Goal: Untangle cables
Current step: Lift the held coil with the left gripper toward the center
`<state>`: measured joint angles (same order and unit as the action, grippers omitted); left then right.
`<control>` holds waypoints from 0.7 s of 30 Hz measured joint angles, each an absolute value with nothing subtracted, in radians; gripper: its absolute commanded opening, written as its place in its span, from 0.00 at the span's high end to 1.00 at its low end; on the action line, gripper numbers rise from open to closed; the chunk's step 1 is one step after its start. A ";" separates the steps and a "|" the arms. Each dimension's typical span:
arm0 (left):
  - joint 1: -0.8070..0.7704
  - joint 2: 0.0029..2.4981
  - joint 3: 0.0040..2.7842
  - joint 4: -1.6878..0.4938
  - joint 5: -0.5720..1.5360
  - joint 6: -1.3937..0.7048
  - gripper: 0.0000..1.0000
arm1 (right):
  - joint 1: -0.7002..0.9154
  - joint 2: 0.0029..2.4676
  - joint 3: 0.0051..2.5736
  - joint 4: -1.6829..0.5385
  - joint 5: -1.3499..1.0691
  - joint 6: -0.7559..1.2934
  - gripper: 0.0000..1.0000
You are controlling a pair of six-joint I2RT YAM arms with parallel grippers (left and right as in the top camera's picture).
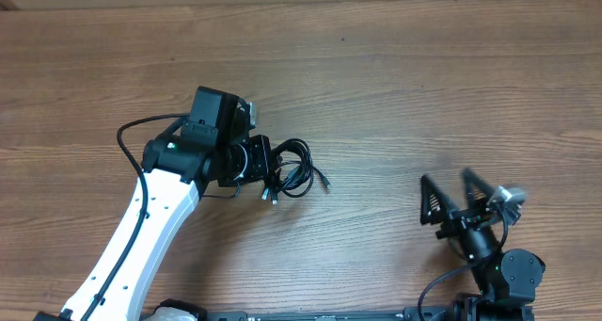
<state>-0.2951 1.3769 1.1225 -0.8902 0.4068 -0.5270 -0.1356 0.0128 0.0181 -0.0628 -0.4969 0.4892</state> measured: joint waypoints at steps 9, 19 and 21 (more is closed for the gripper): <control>-0.321 1.491 1.122 -0.826 0.313 -0.466 0.96 | -0.136 0.013 0.018 -0.022 -0.924 0.941 0.10; -0.461 1.528 1.124 -0.651 0.302 -0.114 0.96 | -0.136 0.012 0.018 0.035 -1.017 1.208 0.25; -0.493 1.526 1.124 -0.621 0.302 -0.093 0.96 | -0.136 0.012 0.019 0.034 -1.017 1.270 0.25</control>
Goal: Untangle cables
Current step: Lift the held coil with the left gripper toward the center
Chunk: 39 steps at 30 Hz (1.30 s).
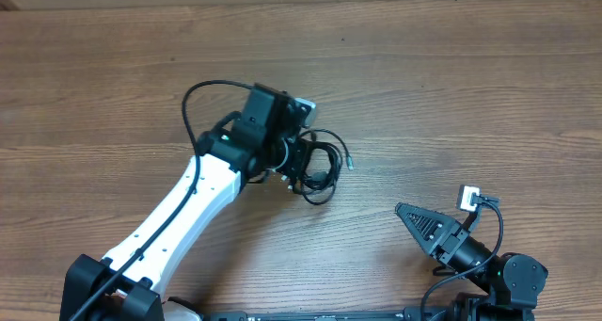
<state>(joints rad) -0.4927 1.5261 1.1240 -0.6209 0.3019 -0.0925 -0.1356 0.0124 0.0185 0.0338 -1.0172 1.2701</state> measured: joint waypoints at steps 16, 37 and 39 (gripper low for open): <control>-0.719 1.476 1.125 -0.447 0.340 -0.063 0.96 | -0.136 0.013 0.018 -0.060 -0.949 1.361 0.43; -0.710 1.555 1.126 -0.442 0.256 -0.131 0.96 | -0.137 0.044 0.019 0.044 -0.677 1.126 0.11; -0.656 1.555 1.126 -0.455 0.249 -0.140 0.96 | -0.137 0.095 0.022 0.041 -0.609 1.072 0.07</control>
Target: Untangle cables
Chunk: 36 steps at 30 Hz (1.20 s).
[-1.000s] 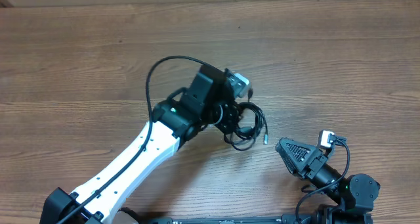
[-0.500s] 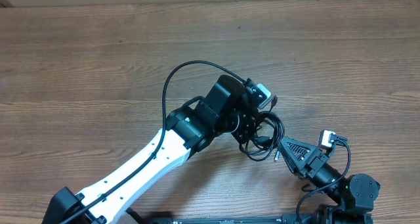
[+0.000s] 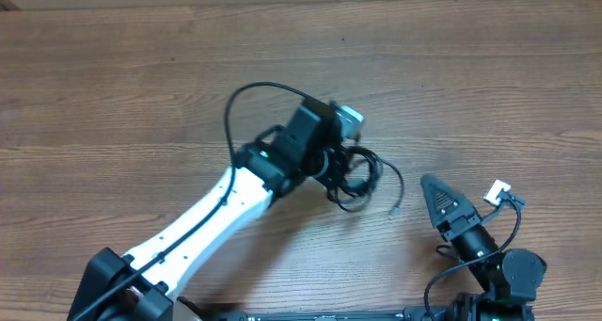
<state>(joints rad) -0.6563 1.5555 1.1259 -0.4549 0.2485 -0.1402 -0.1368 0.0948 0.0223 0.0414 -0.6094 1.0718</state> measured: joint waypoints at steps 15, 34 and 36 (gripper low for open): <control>-0.549 1.555 1.126 -0.485 0.252 -0.227 0.96 | -0.137 0.763 0.831 -0.607 -0.650 0.632 0.35; -0.542 1.555 1.126 -0.482 0.197 -0.503 0.96 | 0.239 1.199 0.823 -0.512 -0.657 0.745 0.34; -0.542 1.555 1.126 -0.483 0.197 -0.503 0.96 | 0.266 1.249 0.822 -0.462 -0.653 0.771 0.34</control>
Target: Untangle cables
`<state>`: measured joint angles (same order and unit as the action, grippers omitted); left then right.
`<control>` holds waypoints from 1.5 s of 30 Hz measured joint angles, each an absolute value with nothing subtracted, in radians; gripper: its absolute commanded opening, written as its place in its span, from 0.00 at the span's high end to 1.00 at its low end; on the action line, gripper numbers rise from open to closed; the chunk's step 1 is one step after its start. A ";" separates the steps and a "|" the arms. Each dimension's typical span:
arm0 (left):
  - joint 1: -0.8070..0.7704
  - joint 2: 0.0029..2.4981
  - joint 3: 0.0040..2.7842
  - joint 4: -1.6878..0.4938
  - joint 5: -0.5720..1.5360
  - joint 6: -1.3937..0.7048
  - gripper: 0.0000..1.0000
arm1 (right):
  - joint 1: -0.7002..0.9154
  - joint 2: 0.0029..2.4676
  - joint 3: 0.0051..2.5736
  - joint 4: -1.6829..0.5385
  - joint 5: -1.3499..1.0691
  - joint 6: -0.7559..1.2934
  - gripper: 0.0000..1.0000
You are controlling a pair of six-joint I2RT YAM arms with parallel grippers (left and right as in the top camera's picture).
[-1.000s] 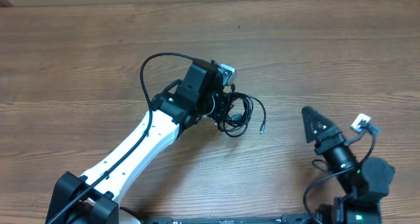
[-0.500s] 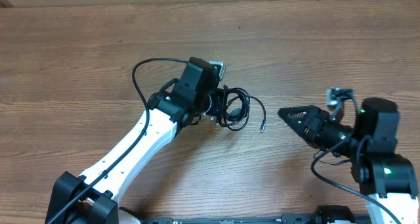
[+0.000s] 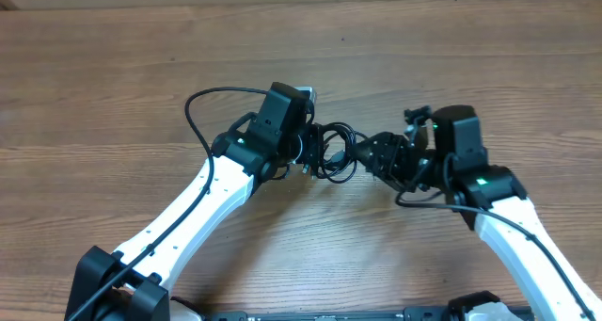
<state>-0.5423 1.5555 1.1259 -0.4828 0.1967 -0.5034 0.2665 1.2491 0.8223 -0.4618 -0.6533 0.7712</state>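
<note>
A bundle of thin black cables (image 3: pixel 331 159) hangs tangled between my two grippers, just above the middle of the wooden table (image 3: pixel 113 86). My left gripper (image 3: pixel 310 152) is shut on the bundle's left side, its white arm coming up from the lower left. My right gripper (image 3: pixel 369 156) has its black fingers at the bundle's right side and looks shut on a loop there. Where the cable ends and plugs lie is hidden in the knot.
My left arm's own black cable (image 3: pixel 202 103) arches above its wrist. My right arm (image 3: pixel 513 217) runs to the lower right corner. Bare wood surrounds the grippers on all sides.
My left gripper has shifted left and slightly up with the bundle. My right arm has swung from the lower right corner in to the bundle's right side, its fingers now on a loop.
At first my left gripper held the bundle at the left-middle of the table while my right gripper stood open at the lower right. The left then carried the bundle rightward in steps. Now the right gripper has joined it at the bundle.
</note>
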 measured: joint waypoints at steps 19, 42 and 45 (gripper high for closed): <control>-0.474 1.555 1.126 -0.520 0.300 -0.560 0.96 | 0.330 1.341 0.826 -0.453 -0.678 0.688 0.96; -0.275 1.555 1.127 -0.731 0.150 -0.887 0.62 | 0.334 1.345 0.823 -0.552 -0.714 0.534 0.76; -0.275 1.555 1.127 -0.729 0.101 -0.877 0.64 | 0.334 1.345 0.823 -0.553 -0.698 0.530 0.75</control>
<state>-0.2752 1.5555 1.1271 -0.7288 0.1013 -0.8768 0.3344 1.3449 0.8227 -0.5529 -0.6975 0.5304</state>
